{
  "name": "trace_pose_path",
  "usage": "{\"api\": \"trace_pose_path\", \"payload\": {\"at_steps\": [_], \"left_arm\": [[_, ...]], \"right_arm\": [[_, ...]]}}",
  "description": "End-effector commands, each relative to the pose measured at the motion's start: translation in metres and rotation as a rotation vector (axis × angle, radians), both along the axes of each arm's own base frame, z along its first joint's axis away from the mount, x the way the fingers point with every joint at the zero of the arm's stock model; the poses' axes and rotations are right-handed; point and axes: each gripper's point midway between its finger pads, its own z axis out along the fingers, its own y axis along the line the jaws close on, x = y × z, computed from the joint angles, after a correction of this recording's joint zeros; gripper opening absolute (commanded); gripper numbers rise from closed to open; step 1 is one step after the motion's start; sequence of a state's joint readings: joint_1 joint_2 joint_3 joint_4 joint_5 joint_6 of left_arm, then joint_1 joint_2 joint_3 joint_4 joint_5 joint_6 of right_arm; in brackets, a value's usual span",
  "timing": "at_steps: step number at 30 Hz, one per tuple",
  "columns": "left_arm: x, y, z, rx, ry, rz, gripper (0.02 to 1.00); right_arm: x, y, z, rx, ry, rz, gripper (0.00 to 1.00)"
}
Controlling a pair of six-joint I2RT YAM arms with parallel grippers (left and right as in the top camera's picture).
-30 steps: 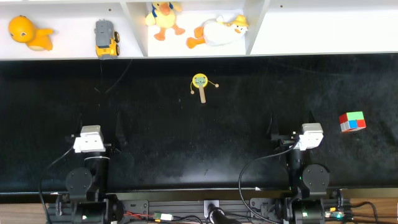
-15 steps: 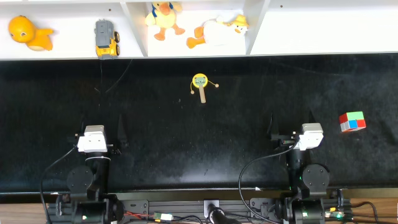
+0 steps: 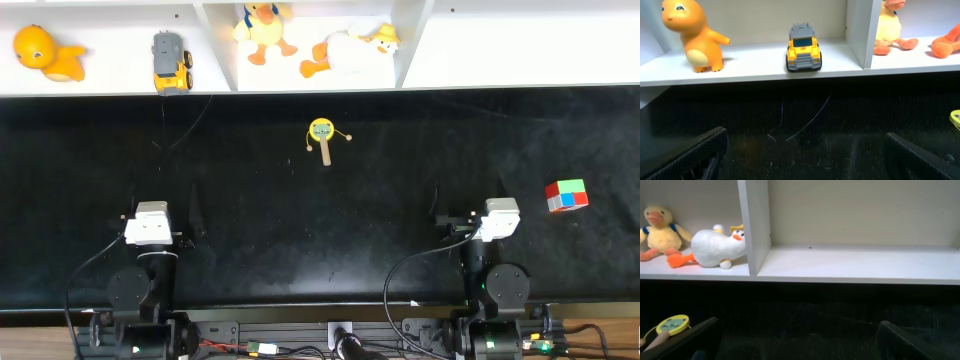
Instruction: Store Toys
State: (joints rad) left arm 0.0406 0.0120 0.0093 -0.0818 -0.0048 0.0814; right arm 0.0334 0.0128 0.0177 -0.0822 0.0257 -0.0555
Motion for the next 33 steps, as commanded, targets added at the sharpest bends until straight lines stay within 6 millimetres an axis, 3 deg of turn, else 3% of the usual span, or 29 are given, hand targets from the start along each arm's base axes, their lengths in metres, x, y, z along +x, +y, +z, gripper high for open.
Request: {"api": "trace_pose_path", "payload": {"at_steps": [1,5,8,11,14,16,20,22,25,29,33], "left_arm": [[0.000,-0.001,0.001,0.016,-0.004,-0.006,0.998],[0.000,-0.001,0.001,0.016,-0.004,-0.006,0.998],[0.000,-0.001,0.001,0.016,-0.004,-0.006,0.998],[0.000,-0.001,0.001,0.016,-0.004,-0.006,0.998],[0.000,-0.001,0.001,0.016,-0.004,-0.006,0.998],[0.000,-0.001,0.001,0.016,-0.004,-0.006,0.998],[0.000,-0.001,0.001,0.016,-0.004,-0.006,0.998],[0.000,-0.001,0.001,0.016,-0.004,-0.006,0.998],[0.000,-0.001,0.001,0.016,-0.004,-0.006,0.998],[0.000,-0.001,0.001,0.016,-0.004,-0.006,0.998],[0.000,-0.001,0.001,0.016,-0.004,-0.006,0.998]], "right_arm": [[0.000,0.001,-0.003,0.008,0.000,0.004,0.996],[0.000,-0.007,-0.002,-0.039,-0.002,-0.059,0.996],[0.000,-0.015,-0.002,0.107,0.024,-0.152,0.996],[0.001,-0.007,-0.006,0.215,0.122,-0.193,0.993],[0.001,0.007,-0.008,0.216,0.230,-0.202,0.996],[0.002,0.042,-0.002,0.171,0.364,-0.175,0.996],[0.001,0.087,0.002,0.116,0.458,-0.140,0.993],[-0.001,0.129,-0.004,0.078,0.576,-0.119,0.996],[-0.001,0.147,-0.012,0.040,0.667,-0.098,0.996],[0.007,0.189,-0.018,0.043,0.780,-0.026,0.996],[0.016,0.206,-0.025,0.010,0.818,-0.031,0.996]]}}
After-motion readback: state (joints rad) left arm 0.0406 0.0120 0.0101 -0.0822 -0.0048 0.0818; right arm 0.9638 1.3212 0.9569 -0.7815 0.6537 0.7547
